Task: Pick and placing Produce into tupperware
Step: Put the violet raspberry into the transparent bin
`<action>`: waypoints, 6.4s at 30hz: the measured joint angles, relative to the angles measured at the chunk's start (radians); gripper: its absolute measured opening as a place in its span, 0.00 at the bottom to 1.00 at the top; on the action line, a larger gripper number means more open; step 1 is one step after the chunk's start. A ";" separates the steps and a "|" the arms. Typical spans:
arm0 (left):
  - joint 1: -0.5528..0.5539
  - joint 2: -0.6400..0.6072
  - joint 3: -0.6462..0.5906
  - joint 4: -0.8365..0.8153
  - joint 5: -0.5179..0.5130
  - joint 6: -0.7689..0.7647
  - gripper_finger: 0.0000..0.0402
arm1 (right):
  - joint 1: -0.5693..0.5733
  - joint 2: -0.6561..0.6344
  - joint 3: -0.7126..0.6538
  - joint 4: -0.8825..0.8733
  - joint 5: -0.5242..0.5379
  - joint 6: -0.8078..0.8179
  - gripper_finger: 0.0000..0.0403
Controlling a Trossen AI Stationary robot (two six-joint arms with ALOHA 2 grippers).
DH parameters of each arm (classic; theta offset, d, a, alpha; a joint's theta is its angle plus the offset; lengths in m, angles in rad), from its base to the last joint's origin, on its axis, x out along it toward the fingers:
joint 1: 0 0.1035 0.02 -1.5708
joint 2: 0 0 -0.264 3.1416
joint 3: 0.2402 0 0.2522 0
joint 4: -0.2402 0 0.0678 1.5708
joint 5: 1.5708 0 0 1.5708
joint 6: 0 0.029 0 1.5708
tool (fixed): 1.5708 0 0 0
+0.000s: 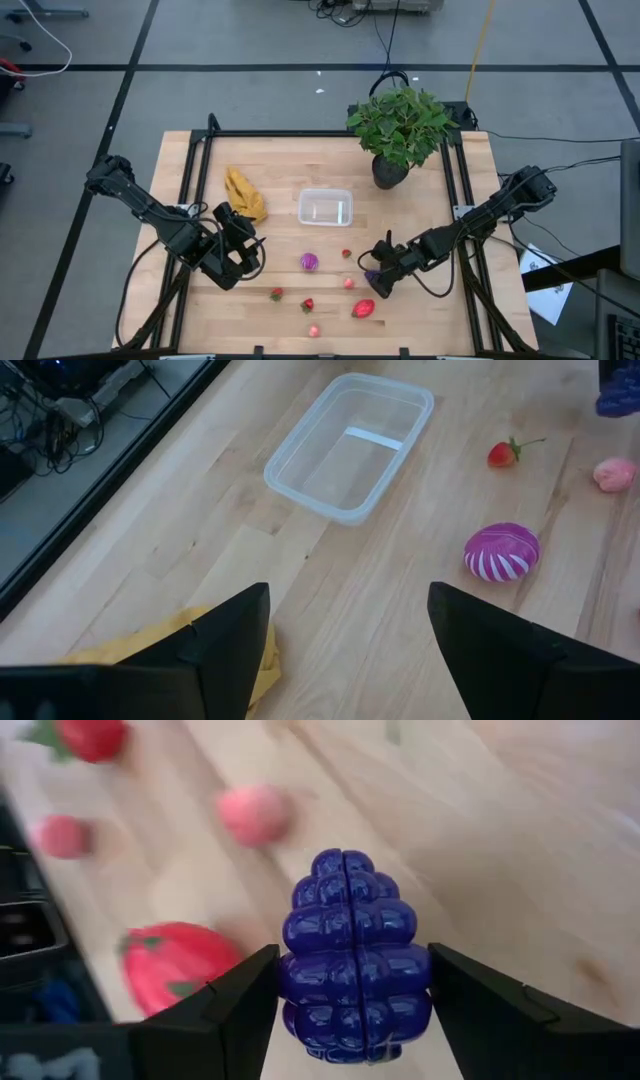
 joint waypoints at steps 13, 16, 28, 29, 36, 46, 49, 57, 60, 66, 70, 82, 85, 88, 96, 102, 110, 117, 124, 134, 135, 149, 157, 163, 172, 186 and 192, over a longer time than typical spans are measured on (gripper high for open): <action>0.000 0.000 0.000 0.000 0.000 0.000 0.69 | -0.027 -0.021 0.000 0.262 0.010 -0.200 0.58; 0.000 0.000 0.000 -0.001 0.001 0.000 0.69 | -0.029 -0.046 0.000 0.329 0.063 -0.318 0.58; 0.000 0.000 0.000 -0.056 0.024 0.054 0.69 | -0.033 -0.175 0.023 0.440 0.190 -0.861 0.59; 0.000 0.000 0.000 -0.059 0.024 0.061 0.69 | -0.032 -0.179 0.035 0.427 0.198 -0.894 0.59; 0.014 0.000 0.000 -0.207 0.024 -0.021 0.69 | -0.034 -0.142 0.241 0.111 0.303 -0.976 0.59; 0.031 -0.017 -0.011 -0.480 0.002 -0.291 0.69 | -0.082 0.019 0.517 -0.176 0.349 -0.967 0.59; 0.028 -0.023 -0.011 -0.496 -0.004 -0.293 0.69 | -0.112 0.061 0.595 -0.265 0.350 -0.940 0.59; 0.028 -0.029 -0.011 -0.487 -0.004 -0.283 0.69 | -0.165 0.119 0.714 -0.366 0.354 -0.953 0.59; 0.028 -0.029 -0.011 -0.491 -0.003 -0.291 0.69 | -0.186 0.121 0.721 -0.415 0.414 -0.927 0.59; 0.028 -0.029 -0.011 -0.489 0.005 -0.299 0.69 | -0.231 0.142 0.722 -0.466 0.457 -0.846 0.59; 0.028 -0.029 -0.011 -0.489 0.005 -0.301 0.69 | -0.242 0.204 0.722 -0.442 0.452 -0.844 0.59; 0.028 -0.029 -0.011 -0.486 0.024 -0.301 0.69 | -0.307 0.307 0.721 -0.429 0.478 -0.837 0.59; 0.028 -0.029 -0.011 -0.486 0.024 -0.301 0.69 | -0.316 0.308 0.721 -0.441 0.524 -0.820 0.59; 0.028 -0.029 -0.011 -0.485 0.024 -0.301 0.69 | -0.324 0.307 0.721 -0.441 0.556 -0.804 0.59; 0.028 -0.029 -0.011 -0.485 0.025 -0.305 0.69 | -0.326 0.307 0.684 -0.447 0.638 -0.734 0.59; 0.028 -0.029 -0.011 -0.485 0.026 -0.309 0.69 | -0.327 0.307 0.625 -0.444 0.635 -0.653 0.59; 0.028 -0.028 -0.011 -0.469 0.026 -0.308 0.69 | -0.328 0.307 0.584 -0.422 0.631 -0.604 0.59; 0.028 -0.028 -0.011 -0.460 0.026 -0.304 0.69 | -0.328 0.307 0.583 -0.415 0.630 -0.576 0.59; 0.028 -0.028 -0.011 -0.459 0.026 -0.304 0.69 | -0.329 0.306 0.555 -0.367 0.629 -0.552 0.59; 0.028 -0.028 -0.011 -0.459 0.026 -0.304 0.69 | -0.366 0.307 0.484 -0.309 0.602 -0.505 0.59; 0.028 -0.028 -0.011 -0.459 0.026 -0.304 0.69 | -0.369 0.306 0.475 -0.291 0.601 -0.507 0.59; 0.028 -0.028 -0.011 -0.459 0.026 -0.304 0.69 | -0.407 0.307 0.393 -0.142 0.526 -0.557 0.59; 0.028 -0.028 -0.011 -0.458 0.026 -0.305 0.69 | -0.413 0.307 0.393 -0.131 0.524 -0.587 0.59; 0.028 -0.028 -0.011 -0.458 0.026 -0.304 0.69 | -0.414 0.307 0.394 -0.127 0.523 -0.590 0.59; 0.028 -0.028 -0.011 -0.458 0.026 -0.304 0.69 | -0.413 0.307 0.394 -0.127 0.523 -0.590 0.59; 0.028 -0.028 -0.011 -0.458 0.026 -0.304 0.69 | -0.413 0.307 0.394 -0.128 0.512 -0.590 0.59; 0.028 -0.028 -0.011 -0.457 0.026 -0.305 0.69 | -0.438 0.307 0.394 -0.129 0.366 -0.592 0.59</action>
